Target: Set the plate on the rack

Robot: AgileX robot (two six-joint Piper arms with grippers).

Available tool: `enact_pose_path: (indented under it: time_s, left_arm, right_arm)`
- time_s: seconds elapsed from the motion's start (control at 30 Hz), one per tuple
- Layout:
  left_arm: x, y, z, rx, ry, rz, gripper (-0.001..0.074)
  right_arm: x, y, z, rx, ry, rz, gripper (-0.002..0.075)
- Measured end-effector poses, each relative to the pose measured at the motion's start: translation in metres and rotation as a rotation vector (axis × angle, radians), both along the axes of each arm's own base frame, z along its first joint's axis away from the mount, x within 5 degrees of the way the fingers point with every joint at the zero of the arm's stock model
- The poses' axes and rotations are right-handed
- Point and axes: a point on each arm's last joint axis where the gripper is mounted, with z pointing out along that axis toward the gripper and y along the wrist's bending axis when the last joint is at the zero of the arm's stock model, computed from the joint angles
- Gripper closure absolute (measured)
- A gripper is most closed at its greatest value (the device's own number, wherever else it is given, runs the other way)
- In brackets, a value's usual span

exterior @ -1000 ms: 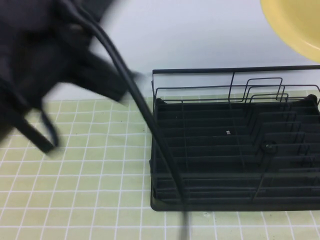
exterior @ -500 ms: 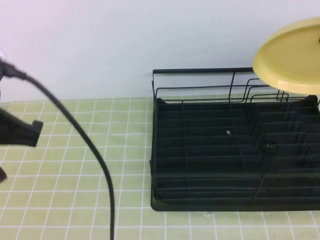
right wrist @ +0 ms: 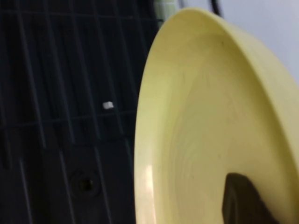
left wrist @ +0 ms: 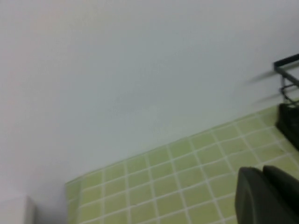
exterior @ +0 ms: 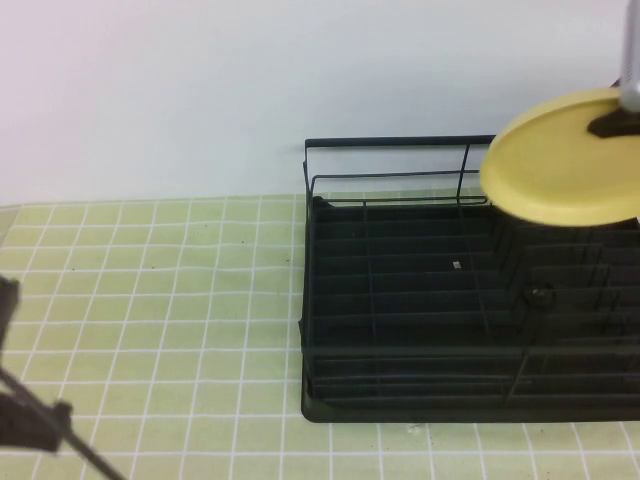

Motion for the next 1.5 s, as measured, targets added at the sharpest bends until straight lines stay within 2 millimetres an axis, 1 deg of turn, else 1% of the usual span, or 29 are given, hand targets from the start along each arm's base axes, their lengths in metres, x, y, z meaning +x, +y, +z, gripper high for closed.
enact_pose_path:
  time_s: [0.07, 0.13, 0.2, 0.3, 0.4, 0.67, 0.8, 0.87, 1.3, 1.5]
  left_arm:
    - [-0.002, -0.002, -0.005, -0.017, -0.015, -0.055, 0.0735]
    - [-0.005, -0.005, -0.005, -0.032, -0.034, -0.111, 0.0735]
    - [-0.006, -0.007, -0.004, -0.028, -0.048, -0.152, 0.0735]
    - [-0.007, -0.008, -0.004, -0.024, -0.05, -0.165, 0.0735]
    - [-0.006, -0.008, -0.005, -0.022, -0.049, -0.163, 0.0735]
    - [-0.007, -0.008, -0.005, -0.021, -0.052, -0.168, 0.0735]
    - [-0.007, -0.008, -0.005, -0.021, -0.052, -0.168, 0.0735]
    - [-0.007, -0.008, -0.005, -0.02, -0.054, -0.168, 0.0735]
    - [-0.006, -0.009, -0.004, -0.003, -0.06, -0.171, 0.0735]
    - [-0.006, -0.009, -0.007, 0.004, -0.055, -0.171, 0.0735]
  right_arm:
    - [0.004, 0.005, -0.004, -0.005, -0.005, 0.014, 0.0729]
    - [0.008, 0.011, -0.009, -0.017, -0.023, 0.017, 0.0729]
    - [0.011, 0.013, -0.012, -0.041, -0.032, 0.017, 0.0729]
    - [0.013, 0.015, -0.016, -0.059, -0.021, 0.025, 0.0729]
    - [0.013, 0.015, -0.016, -0.047, -0.016, 0.018, 0.0729]
    - [0.005, 0.014, -0.003, -0.072, -0.073, 0.04, 0.0729]
    - [0.003, 0.013, 0.009, -0.08, -0.147, 0.039, 0.0729]
    - [0.004, 0.013, 0.012, -0.083, -0.164, 0.037, 0.0729]
    - [-0.001, 0.015, 0.007, -0.079, -0.091, 0.072, 0.0729]
    - [0.003, 0.014, 0.002, -0.097, -0.089, 0.068, 0.0729]
